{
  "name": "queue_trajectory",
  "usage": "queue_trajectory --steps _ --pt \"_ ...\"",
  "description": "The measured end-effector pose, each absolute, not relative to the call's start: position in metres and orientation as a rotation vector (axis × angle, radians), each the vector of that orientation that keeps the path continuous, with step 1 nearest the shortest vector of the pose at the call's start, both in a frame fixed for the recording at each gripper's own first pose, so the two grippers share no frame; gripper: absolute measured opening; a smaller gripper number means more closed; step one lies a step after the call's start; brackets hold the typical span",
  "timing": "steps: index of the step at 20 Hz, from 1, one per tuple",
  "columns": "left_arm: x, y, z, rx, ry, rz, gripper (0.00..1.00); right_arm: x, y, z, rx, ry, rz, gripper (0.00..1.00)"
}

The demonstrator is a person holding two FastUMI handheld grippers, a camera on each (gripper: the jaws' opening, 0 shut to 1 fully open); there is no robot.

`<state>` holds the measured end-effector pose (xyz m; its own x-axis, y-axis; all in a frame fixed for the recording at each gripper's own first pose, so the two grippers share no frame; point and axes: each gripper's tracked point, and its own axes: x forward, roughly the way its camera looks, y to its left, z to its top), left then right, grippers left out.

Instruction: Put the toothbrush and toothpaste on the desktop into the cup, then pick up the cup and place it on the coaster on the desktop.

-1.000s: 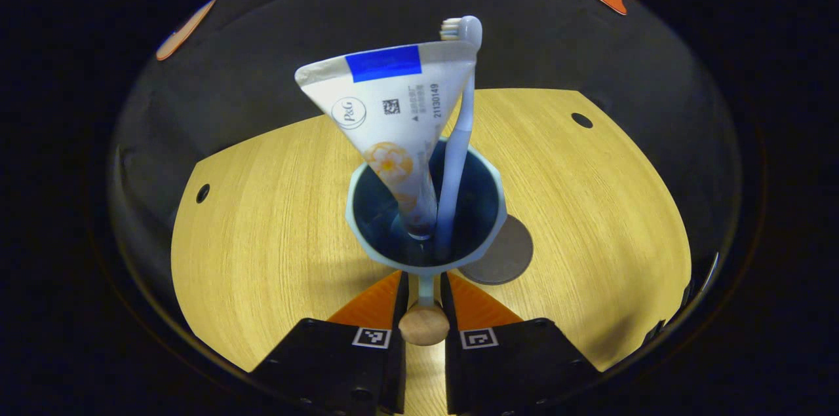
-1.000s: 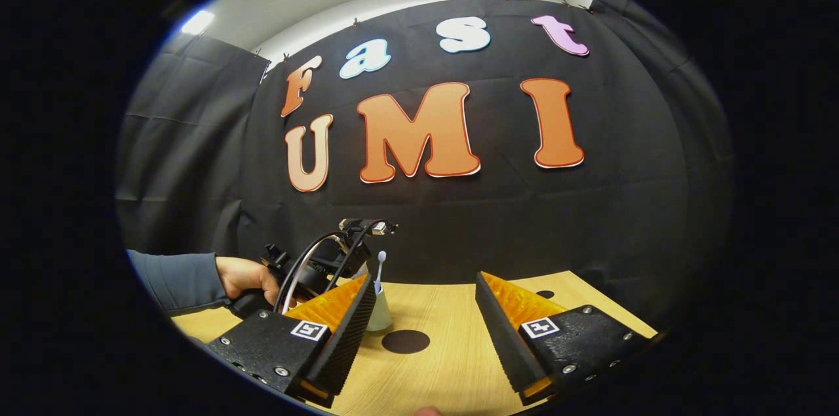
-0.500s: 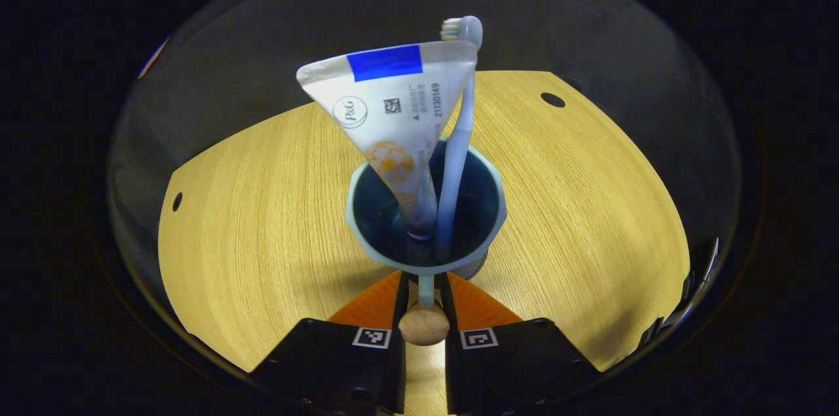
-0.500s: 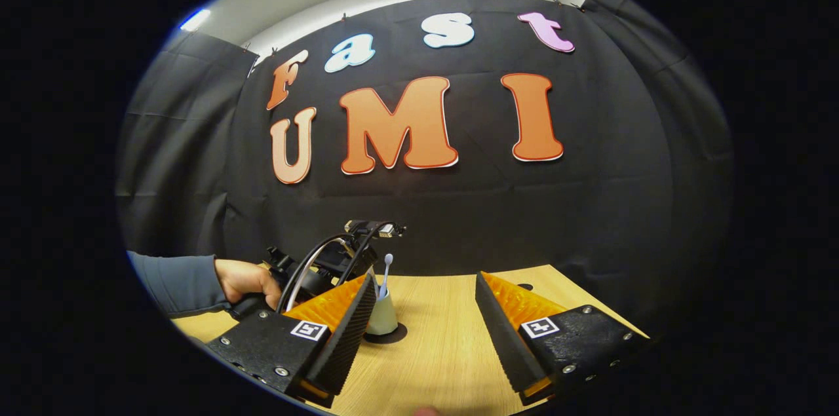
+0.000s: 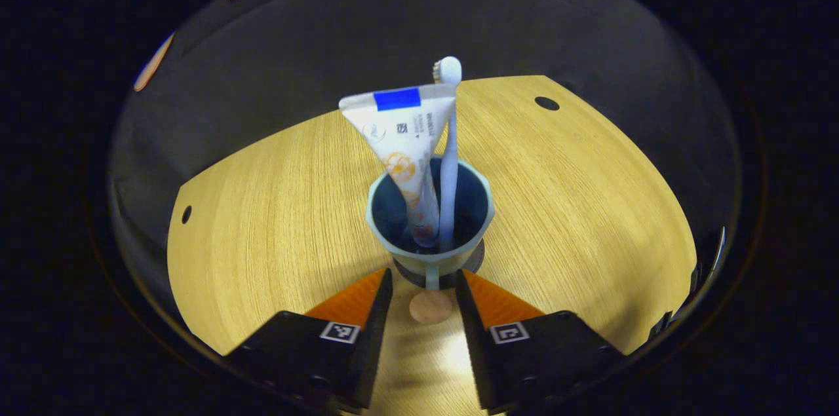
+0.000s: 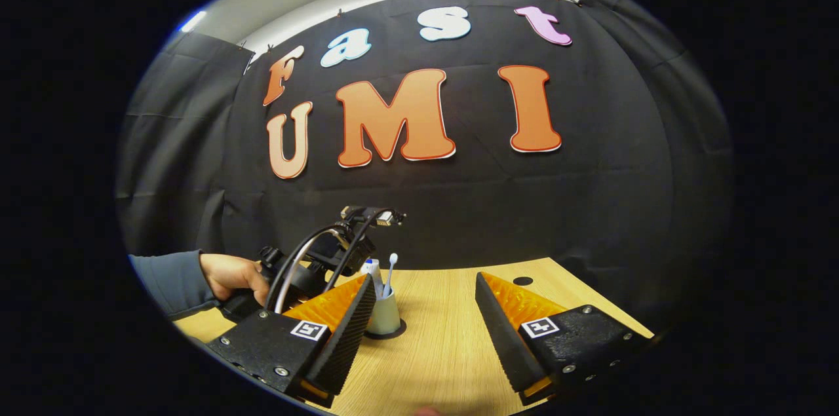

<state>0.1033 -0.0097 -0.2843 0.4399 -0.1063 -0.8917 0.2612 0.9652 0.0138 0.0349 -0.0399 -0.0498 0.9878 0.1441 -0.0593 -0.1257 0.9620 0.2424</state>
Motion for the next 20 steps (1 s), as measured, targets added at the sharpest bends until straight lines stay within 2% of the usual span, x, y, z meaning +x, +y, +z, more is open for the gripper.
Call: queue_trajectory --steps 1,5,6,7,12,16,20 --pt "0.104 -0.011 -0.281 0.151 1.071 -0.235 0.72 0.036 -0.039 -0.046 0.243 0.072 0.136 0.92" --pt "0.102 -0.004 -0.254 0.145 0.962 -0.243 0.86 0.037 -0.034 -0.037 0.235 0.056 0.119 0.92" --pt "0.102 0.000 -0.246 0.147 0.929 -0.241 0.96 0.038 -0.032 -0.035 0.226 0.053 0.114 0.92" --pt "0.103 0.003 -0.240 0.148 0.896 -0.231 0.92 0.038 -0.032 -0.035 0.218 0.051 0.105 0.92" --pt "0.098 0.030 -0.184 0.143 0.655 -0.179 0.95 0.039 -0.018 -0.021 0.196 0.031 0.094 0.92" --pt "0.090 0.070 -0.134 0.153 0.434 -0.075 0.96 0.037 0.000 -0.015 0.185 0.019 0.113 0.92" --pt "0.077 0.105 -0.095 0.130 0.286 0.000 0.95 0.039 0.020 -0.009 0.171 0.008 0.139 0.92"
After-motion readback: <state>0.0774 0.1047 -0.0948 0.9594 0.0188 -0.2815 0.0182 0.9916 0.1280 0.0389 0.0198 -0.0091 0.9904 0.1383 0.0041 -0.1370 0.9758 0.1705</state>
